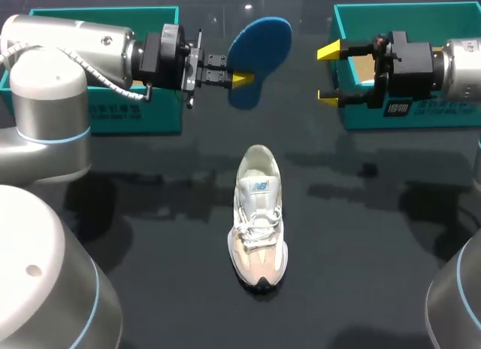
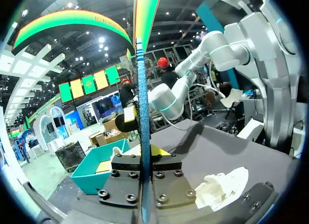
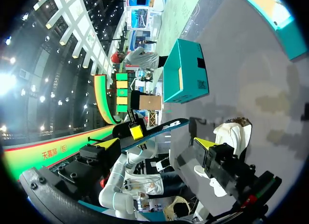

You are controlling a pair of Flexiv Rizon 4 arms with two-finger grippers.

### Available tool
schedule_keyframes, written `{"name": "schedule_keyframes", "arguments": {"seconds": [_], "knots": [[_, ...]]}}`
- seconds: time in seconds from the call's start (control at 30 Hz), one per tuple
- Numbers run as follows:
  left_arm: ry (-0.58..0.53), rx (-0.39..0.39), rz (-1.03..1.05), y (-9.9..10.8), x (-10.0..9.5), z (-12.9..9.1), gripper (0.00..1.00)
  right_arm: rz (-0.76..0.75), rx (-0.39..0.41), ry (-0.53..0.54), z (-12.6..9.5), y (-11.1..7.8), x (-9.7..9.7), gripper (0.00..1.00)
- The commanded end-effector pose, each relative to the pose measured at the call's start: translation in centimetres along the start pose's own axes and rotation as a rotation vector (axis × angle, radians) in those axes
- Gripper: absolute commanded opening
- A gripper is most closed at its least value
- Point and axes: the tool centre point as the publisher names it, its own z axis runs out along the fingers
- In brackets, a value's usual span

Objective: Take the shoe out of the shoebox, open the shoe tongue, remove and reinsert the insole, then place the shoe into the shoebox

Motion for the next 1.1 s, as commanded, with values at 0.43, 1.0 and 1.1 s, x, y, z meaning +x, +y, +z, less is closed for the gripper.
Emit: {"name": "schedule_keyframes", "arguments": {"seconds": [0.43, 1.0, 1.1], "knots": [[-0.077, 0.062, -1.153, 0.7, 0.4, 0.0, 0.0, 0.0, 0.0, -0.002, 0.1, 0.0, 0.0, 1.0], [-0.194, 0.145, -1.566, 1.3, 0.5, 0.8, 0.0, 0.0, 0.0, -0.002, 0.1, 0.0, 0.0, 1.0], [-0.255, 0.169, -1.653, 1.5, 0.4, 1.2, 0.0, 0.0, 0.0, -0.002, 0.1, 0.0, 0.0, 1.0]]}}
